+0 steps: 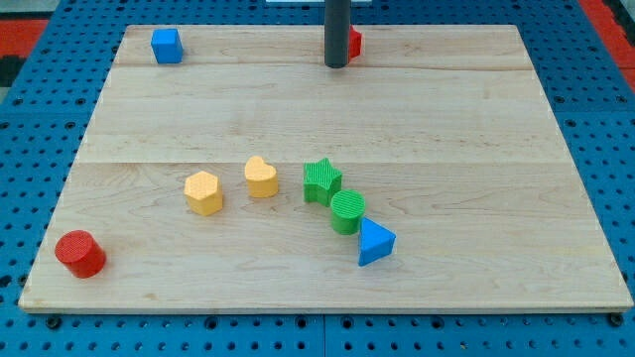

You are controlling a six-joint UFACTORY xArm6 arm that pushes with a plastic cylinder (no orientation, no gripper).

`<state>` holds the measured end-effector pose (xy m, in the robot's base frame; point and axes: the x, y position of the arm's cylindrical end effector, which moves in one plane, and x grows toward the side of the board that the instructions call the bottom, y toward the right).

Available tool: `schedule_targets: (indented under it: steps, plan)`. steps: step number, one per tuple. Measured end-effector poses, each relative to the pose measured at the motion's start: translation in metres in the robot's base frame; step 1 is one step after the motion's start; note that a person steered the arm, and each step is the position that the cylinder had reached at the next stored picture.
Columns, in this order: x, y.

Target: Place the yellow hexagon at the top right of the board

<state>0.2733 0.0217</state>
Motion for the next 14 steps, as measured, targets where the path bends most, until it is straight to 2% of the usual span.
schedule_targets:
  steps: [1, 2, 3, 4, 5, 6, 7, 8, 9, 10, 12, 13, 14]
  plan:
    - [0.059, -0.019]
    - [0.104, -0.08]
    - [0.121, -0.179]
    - [0.173, -0.257]
    - [0.229, -0.219]
    - [0.242, -0.128]
    - [0.218, -0.118]
    - [0.165, -0.123]
    - [0.133, -0.096]
    - [0.094, -0.106]
    - [0.07, 0.01]
    - [0.06, -0.032]
    - [0.054, -0.037]
